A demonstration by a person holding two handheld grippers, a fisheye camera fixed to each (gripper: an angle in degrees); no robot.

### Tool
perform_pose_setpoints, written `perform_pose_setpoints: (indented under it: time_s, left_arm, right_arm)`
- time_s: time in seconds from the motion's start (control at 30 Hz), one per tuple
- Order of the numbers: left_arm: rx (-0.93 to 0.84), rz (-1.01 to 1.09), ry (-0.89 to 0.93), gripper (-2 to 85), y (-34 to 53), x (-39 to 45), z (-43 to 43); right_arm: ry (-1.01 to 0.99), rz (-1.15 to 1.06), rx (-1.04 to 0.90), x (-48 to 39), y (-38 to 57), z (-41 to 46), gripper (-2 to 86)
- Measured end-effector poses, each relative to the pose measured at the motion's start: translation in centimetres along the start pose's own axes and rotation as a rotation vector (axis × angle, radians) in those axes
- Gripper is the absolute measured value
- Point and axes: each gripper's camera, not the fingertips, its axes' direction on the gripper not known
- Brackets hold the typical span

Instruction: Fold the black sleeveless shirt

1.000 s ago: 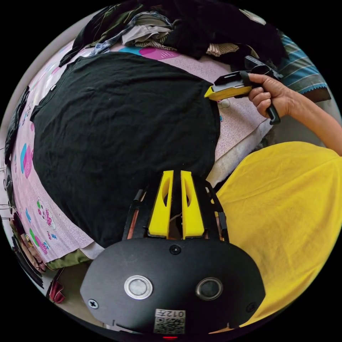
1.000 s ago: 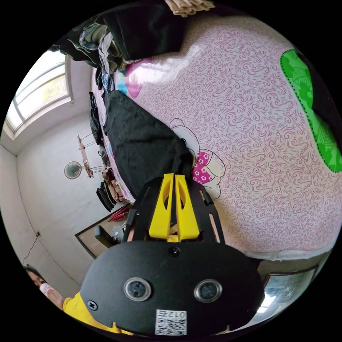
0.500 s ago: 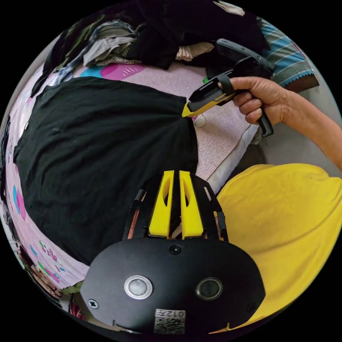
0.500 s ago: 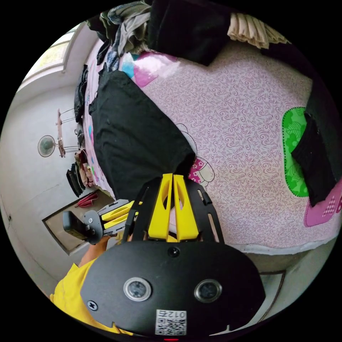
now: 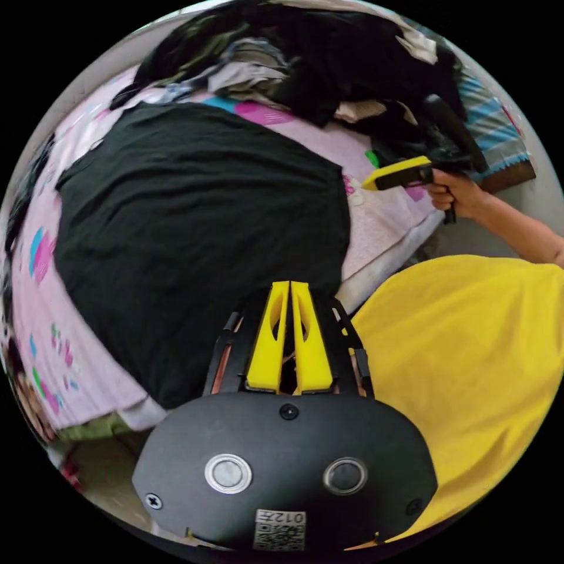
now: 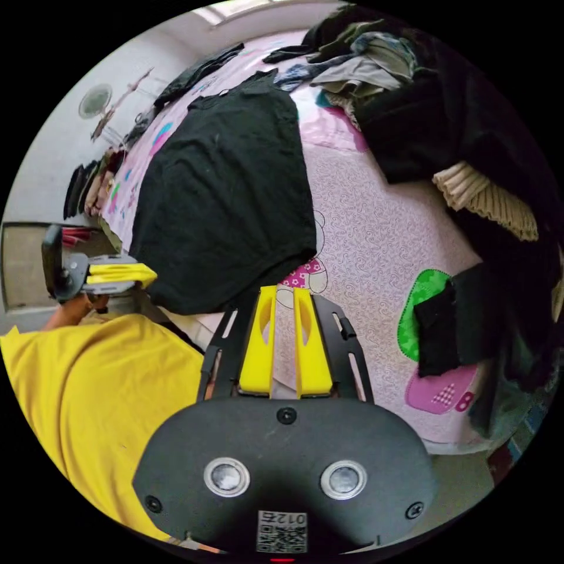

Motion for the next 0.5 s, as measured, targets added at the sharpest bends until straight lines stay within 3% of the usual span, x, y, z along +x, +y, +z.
perform_pose_setpoints:
  time_s: [0.07,0.17,0.23,0.33,0.5]
  left_arm:
    - [0.017,-0.202,-0.073,0.4,4.2,-3.2,-1.5]
    - [0.044,-0.465,-0.027,0.5,10.0,-7.1,-2.5]
    - [0.041,-0.517,-0.068,0.7,12.5,-7.9,-2.6]
    - [0.044,-0.355,-0.154,1.6,13.4,-5.9,-2.7]
    - [0.002,-0.061,-0.209,2.9,11.2,-2.4,-1.4]
  right_arm:
    - [-0.06,0.043,-0.012,-0.3,-0.1,0.3,6.7]
    - [-0.161,0.062,0.008,-1.6,0.1,0.7,6.9]
    - [-0.059,-0.147,0.027,-5.9,0.8,0.6,6.8]
    - [0.082,-0.475,0.007,-12.2,2.2,1.1,7.1]
    - [0.247,-0.814,-0.055,-18.8,3.2,2.6,7.9]
